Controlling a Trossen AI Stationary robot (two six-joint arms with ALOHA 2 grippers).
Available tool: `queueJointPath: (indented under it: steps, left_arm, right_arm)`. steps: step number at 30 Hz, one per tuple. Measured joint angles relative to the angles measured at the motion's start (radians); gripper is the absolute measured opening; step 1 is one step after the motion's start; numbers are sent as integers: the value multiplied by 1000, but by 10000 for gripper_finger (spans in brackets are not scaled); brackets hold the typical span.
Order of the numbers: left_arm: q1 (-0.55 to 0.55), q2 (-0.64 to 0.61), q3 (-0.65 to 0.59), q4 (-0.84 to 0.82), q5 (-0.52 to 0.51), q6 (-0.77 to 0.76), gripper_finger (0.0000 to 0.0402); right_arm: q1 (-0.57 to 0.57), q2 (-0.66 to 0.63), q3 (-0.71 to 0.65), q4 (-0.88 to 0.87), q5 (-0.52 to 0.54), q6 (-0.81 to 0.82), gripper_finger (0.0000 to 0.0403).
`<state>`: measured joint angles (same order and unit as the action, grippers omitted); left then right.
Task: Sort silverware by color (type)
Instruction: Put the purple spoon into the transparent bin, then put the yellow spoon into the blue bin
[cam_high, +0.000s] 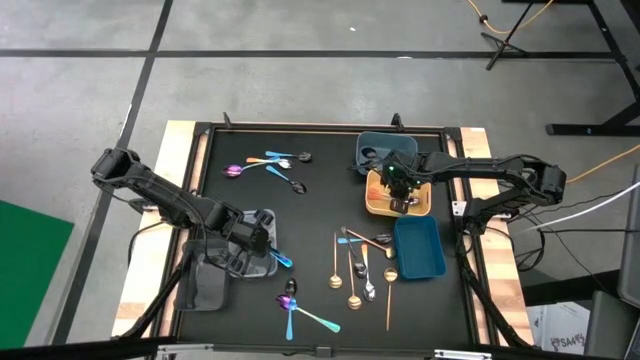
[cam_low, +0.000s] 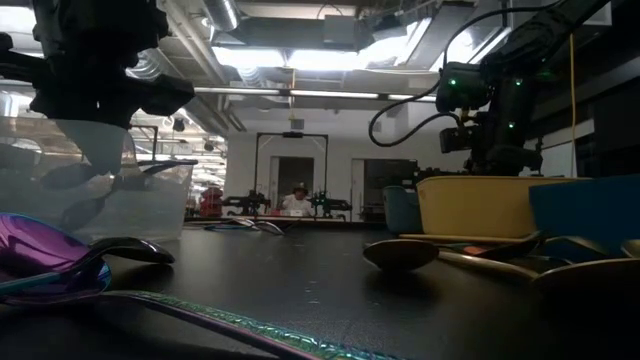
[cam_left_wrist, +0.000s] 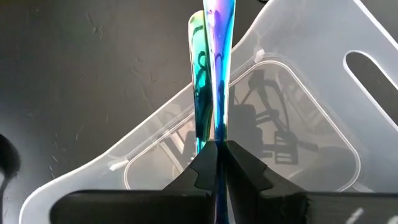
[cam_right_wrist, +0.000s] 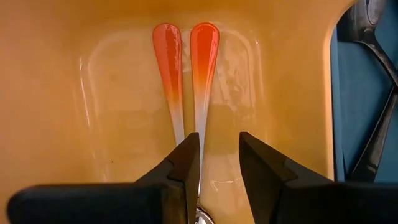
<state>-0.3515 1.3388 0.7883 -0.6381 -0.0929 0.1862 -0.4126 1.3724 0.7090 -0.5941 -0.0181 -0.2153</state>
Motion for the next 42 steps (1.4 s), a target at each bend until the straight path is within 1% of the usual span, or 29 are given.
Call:
queueJointPath:
  steps: [13, 19, 22, 27, 39, 42]
  left_arm:
    - [0, 0, 0, 0, -4, 2, 19]
    - [0, 1, 0, 1, -44, -2, 58]
    - [0, 1, 0, 2, -49, -2, 77]
    - [0, 1, 0, 3, -48, -1, 96]
    - [-2, 1, 1, 2, -52, -1, 100]
    - [-5, 1, 29, 2, -49, -1, 100]
  right_arm:
    - [0, 0, 0, 0, 0, 0, 101]
    - [0, 0, 0, 0, 0, 0, 101]
    - [0, 0, 0, 0, 0, 0, 101]
    - [0, 0, 0, 0, 0, 0, 101]
    - [0, 0, 0, -1, 0, 0, 101]
    - [0, 0, 0, -2, 0, 0, 101]
